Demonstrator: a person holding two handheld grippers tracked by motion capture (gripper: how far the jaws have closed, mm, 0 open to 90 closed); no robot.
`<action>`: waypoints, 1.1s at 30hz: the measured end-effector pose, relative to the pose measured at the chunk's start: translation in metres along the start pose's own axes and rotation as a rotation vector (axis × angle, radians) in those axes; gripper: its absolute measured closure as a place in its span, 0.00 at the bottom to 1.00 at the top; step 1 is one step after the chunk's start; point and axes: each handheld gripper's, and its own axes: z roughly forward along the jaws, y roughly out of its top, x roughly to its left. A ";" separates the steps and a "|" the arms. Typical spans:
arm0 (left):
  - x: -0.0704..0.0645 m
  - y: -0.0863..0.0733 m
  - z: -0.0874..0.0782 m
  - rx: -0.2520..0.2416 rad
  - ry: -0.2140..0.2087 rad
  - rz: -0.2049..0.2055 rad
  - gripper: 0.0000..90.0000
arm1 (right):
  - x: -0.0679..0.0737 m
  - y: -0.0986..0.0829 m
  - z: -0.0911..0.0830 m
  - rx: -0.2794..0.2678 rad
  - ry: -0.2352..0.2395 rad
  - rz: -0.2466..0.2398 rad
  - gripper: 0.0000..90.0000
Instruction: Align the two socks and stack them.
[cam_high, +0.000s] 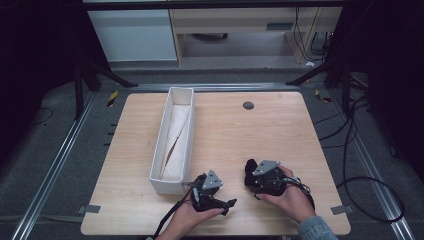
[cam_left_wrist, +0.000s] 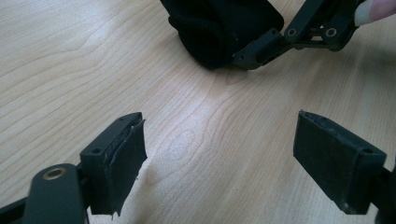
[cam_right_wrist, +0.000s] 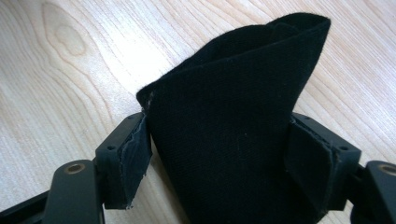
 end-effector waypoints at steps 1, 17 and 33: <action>0.000 0.000 0.001 0.000 -0.003 -0.001 0.18 | -0.001 0.000 0.000 0.003 -0.001 0.002 0.29; -0.005 0.002 0.007 0.014 -0.020 0.008 0.18 | -0.011 0.004 0.002 0.027 -0.038 0.017 0.50; -0.009 0.014 0.002 -0.007 -0.019 0.026 0.18 | -0.025 0.011 -0.020 -0.005 -0.058 0.048 0.71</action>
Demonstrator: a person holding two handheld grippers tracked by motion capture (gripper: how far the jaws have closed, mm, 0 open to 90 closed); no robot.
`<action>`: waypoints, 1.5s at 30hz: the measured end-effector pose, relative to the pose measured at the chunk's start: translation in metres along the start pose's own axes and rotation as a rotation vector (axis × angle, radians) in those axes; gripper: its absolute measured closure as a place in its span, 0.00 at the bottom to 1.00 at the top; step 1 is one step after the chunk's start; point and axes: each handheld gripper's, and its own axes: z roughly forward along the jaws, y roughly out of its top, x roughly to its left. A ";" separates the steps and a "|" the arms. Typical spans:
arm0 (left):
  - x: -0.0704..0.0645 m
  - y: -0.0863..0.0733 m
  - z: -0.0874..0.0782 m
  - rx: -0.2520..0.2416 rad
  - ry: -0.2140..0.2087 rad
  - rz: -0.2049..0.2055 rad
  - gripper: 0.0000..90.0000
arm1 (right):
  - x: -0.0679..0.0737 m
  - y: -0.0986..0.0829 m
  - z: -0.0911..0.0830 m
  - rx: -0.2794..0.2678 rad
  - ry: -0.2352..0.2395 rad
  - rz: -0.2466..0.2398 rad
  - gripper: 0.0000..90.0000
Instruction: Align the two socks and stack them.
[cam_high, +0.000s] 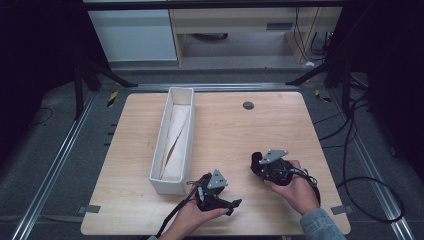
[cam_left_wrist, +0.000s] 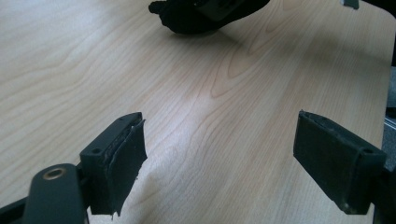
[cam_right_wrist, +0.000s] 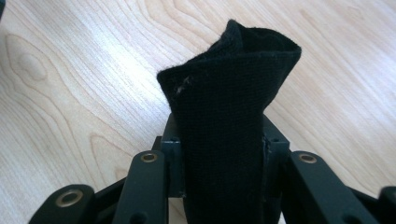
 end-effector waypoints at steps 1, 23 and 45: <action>0.000 0.002 -0.001 -0.005 0.001 0.001 0.18 | -0.001 0.000 -0.004 -0.006 -0.001 0.002 0.71; 0.027 0.053 -0.070 -0.117 0.089 0.001 0.16 | 0.002 0.018 -0.026 -0.048 0.033 0.001 0.72; 0.095 0.041 -0.147 -0.176 0.275 -0.096 0.17 | 0.006 0.036 -0.033 -0.076 0.067 -0.010 0.72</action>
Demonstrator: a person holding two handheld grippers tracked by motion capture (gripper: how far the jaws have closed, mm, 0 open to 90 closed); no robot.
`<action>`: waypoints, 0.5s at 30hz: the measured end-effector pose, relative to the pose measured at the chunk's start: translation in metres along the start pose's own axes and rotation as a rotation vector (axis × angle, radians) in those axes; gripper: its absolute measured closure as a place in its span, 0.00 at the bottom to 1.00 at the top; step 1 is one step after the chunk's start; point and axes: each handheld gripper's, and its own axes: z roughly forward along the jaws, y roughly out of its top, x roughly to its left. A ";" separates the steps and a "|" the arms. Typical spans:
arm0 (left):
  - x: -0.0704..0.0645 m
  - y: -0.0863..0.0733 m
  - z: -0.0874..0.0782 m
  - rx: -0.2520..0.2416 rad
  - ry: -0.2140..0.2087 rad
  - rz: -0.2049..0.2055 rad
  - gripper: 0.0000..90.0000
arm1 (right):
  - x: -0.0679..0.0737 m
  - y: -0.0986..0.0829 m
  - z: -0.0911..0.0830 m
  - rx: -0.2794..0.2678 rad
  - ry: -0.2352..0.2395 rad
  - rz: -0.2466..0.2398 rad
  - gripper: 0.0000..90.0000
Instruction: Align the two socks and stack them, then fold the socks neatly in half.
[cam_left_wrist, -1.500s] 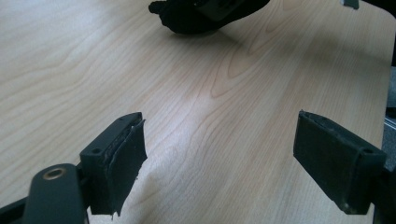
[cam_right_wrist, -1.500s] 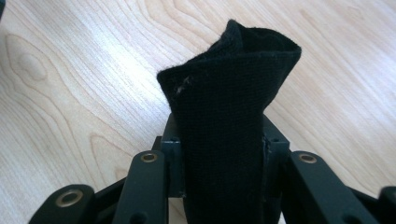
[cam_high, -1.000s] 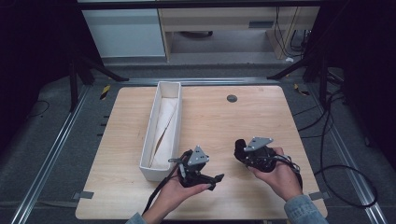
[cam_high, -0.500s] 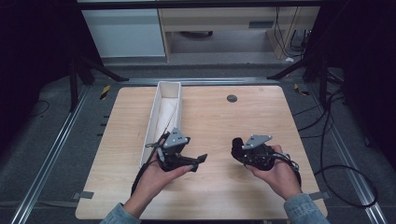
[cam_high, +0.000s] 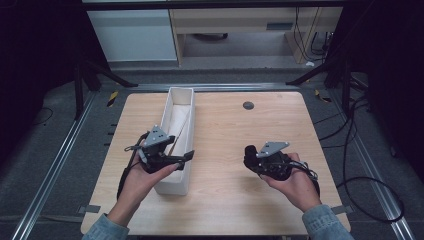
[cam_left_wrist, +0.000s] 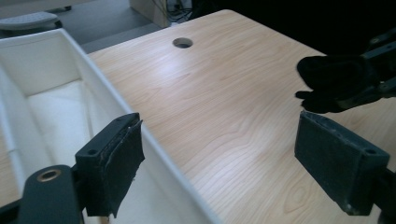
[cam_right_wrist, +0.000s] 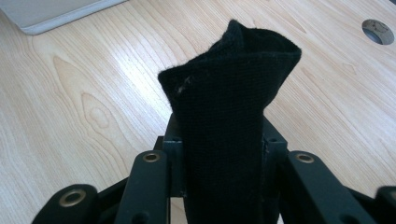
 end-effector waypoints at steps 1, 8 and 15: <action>0.004 -0.001 -0.002 0.001 0.010 -0.004 0.17 | 0.000 0.001 0.000 -0.004 0.001 0.002 0.72; 0.032 -0.008 -0.023 -0.022 0.076 -0.050 0.17 | 0.002 0.006 0.001 -0.013 0.015 0.001 0.72; 0.065 -0.020 -0.045 -0.031 0.155 -0.099 0.17 | 0.002 0.012 0.000 -0.023 0.023 0.007 0.72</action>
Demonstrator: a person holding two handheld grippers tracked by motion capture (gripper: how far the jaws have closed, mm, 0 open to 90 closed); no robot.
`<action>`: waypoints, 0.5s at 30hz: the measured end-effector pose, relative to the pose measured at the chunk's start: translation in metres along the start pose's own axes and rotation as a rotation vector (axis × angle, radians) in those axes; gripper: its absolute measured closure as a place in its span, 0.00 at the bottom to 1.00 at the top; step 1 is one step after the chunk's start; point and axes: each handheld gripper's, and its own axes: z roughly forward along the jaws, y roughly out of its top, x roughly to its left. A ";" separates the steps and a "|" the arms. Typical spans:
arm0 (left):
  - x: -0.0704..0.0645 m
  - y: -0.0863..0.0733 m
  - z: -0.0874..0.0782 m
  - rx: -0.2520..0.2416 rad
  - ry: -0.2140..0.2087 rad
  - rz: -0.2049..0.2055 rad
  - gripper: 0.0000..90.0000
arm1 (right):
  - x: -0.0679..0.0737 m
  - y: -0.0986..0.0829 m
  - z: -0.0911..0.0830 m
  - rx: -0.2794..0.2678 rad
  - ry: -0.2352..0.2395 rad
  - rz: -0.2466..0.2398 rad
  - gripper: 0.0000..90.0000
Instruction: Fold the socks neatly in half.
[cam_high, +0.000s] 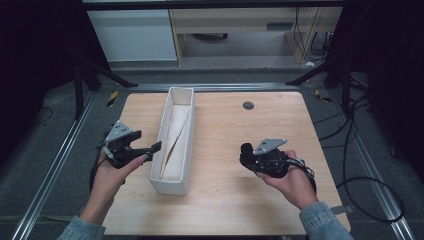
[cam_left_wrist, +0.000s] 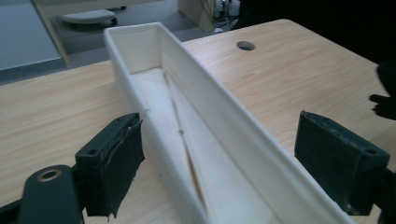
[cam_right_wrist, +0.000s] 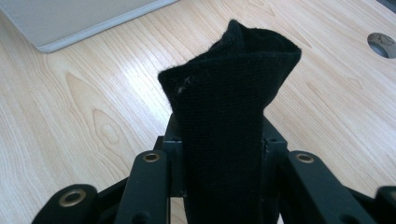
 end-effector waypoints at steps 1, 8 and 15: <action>0.004 -0.002 -0.002 0.002 0.010 -0.004 0.17 | 0.000 0.001 0.000 -0.002 0.002 0.001 0.72; 0.031 -0.018 -0.011 0.015 0.068 -0.037 0.17 | 0.001 0.007 0.002 -0.001 0.010 0.000 0.72; 0.048 -0.042 -0.007 0.058 0.095 -0.061 0.16 | 0.003 0.017 0.003 -0.018 0.029 0.010 0.73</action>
